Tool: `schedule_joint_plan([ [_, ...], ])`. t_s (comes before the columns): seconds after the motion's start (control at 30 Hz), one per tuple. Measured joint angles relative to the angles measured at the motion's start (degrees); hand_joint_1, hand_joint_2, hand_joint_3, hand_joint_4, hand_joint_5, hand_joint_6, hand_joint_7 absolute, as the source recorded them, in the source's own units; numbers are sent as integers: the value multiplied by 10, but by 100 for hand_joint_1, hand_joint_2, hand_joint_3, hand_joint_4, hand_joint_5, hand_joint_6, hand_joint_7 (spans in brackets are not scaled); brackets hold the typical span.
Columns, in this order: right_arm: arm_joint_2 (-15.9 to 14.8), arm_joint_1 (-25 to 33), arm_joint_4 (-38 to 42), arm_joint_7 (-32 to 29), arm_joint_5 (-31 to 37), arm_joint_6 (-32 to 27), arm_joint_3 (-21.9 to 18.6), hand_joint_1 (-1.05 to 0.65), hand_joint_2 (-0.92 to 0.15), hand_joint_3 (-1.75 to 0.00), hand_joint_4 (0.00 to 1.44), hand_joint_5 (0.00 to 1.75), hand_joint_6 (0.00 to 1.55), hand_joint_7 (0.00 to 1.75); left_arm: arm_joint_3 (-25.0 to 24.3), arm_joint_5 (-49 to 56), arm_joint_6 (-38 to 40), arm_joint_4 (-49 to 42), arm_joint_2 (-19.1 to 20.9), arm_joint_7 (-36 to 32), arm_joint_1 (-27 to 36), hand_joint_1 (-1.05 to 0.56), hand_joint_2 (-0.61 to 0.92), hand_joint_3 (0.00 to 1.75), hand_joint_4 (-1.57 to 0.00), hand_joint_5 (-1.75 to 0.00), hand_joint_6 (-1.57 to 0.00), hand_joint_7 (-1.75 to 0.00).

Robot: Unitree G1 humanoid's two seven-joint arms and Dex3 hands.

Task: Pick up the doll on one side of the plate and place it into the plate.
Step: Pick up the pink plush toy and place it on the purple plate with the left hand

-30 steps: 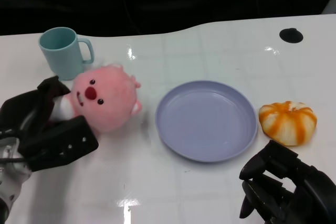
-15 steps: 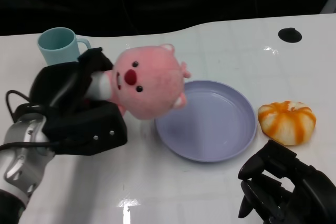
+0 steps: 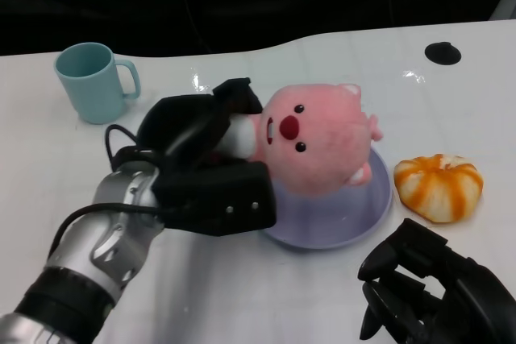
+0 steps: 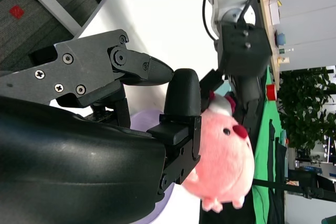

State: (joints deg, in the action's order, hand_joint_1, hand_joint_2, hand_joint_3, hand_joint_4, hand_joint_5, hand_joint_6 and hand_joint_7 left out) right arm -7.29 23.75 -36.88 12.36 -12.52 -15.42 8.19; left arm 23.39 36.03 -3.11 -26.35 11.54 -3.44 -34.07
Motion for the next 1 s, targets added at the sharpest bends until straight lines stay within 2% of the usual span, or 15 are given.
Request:
schedule_joint_plan([
  [0.13, 0, 2, 0, 0, 0, 1, 2, -34, -91, -59, 57, 175, 46, 163, 15, 9, 20, -22, -18, 8, -16, -16, 48, 106, -92, -175, -73, -175],
  [0.43, 0, 4, -1, 0, 1, 3, 3, -35, -90, -59, 58, 175, 48, 162, 31, 15, 21, -89, -45, 19, -62, -19, 44, 106, -91, -175, -74, -175],
  [0.47, 0, 4, -1, 0, 1, 4, 3, -35, -90, -59, 58, 175, 48, 162, 33, 17, 20, -96, -47, 20, -68, -20, 45, 100, -88, -175, -70, -165],
  [0.5, 0, 4, -1, 1, 1, 4, 3, -35, -90, -59, 58, 175, 48, 162, 34, 17, 20, -103, -49, 21, -73, -20, 46, 94, -85, -175, -74, -140],
  [0.53, 0, 4, -1, 1, 1, 4, 3, -35, -90, -59, 58, 175, 48, 162, 34, 17, 20, -108, -50, 23, -78, -20, 48, 90, -83, -175, -77, -127],
  [0.57, 0, 4, -2, 1, 1, 4, 3, -35, -90, -59, 58, 175, 48, 162, 34, 15, 20, -110, -52, 27, -80, -20, 55, 75, -77, -174, -80, -89],
  [0.63, 0, 5, -2, 0, 2, 4, 3, -35, -90, -59, 58, 175, 48, 162, 33, 11, 21, -109, -55, 40, -80, -22, 69, 50, -68, -174, -83, -43],
  [0.67, 0, 5, -2, 0, 3, 4, 4, -35, -90, -59, 57, 175, 48, 162, 33, 7, 22, -109, -56, 48, -80, -23, 76, 37, -61, -165, -82, -27],
  [0.7, 0, 5, -2, 0, 4, 6, 4, -35, -89, -59, 58, 175, 48, 162, 33, 2, 23, -108, -55, 57, -80, -28, 85, 22, -52, -118, -72, -11],
  [0.77, 0, 6, -2, 1, 5, 9, 4, -35, -89, -59, 58, 174, 48, 162, 32, -5, 20, -105, -53, 68, -80, -35, 90, 14, -50, -72, -61, -3],
  [0.8, 0, 6, -2, 1, 5, 10, 4, -35, -89, -60, 58, 174, 48, 162, 33, -5, 16, -102, -50, 71, -80, -44, 91, 17, -44, -49, -51, -1],
  [0.83, 0, 6, -2, 1, 5, 10, 4, -35, -89, -60, 59, 174, 48, 162, 35, -2, 14, -97, -46, 73, -80, -49, 92, 20, -40, -41, -46, -1],
  [0.87, 0, 6, -2, 0, 5, 10, 4, -35, -89, -60, 59, 174, 49, 162, 40, 4, 13, -90, -39, 79, -80, -60, 92, 28, -30, -31, -35, 0],
  [1.0, 0, 7, -3, -1, 9, 10, 6, -35, -88, -62, 59, 174, 49, 162, 65, 29, 15, -57, -10, 129, -80, -81, 92, 45, -10, -19, -17, 0],
])
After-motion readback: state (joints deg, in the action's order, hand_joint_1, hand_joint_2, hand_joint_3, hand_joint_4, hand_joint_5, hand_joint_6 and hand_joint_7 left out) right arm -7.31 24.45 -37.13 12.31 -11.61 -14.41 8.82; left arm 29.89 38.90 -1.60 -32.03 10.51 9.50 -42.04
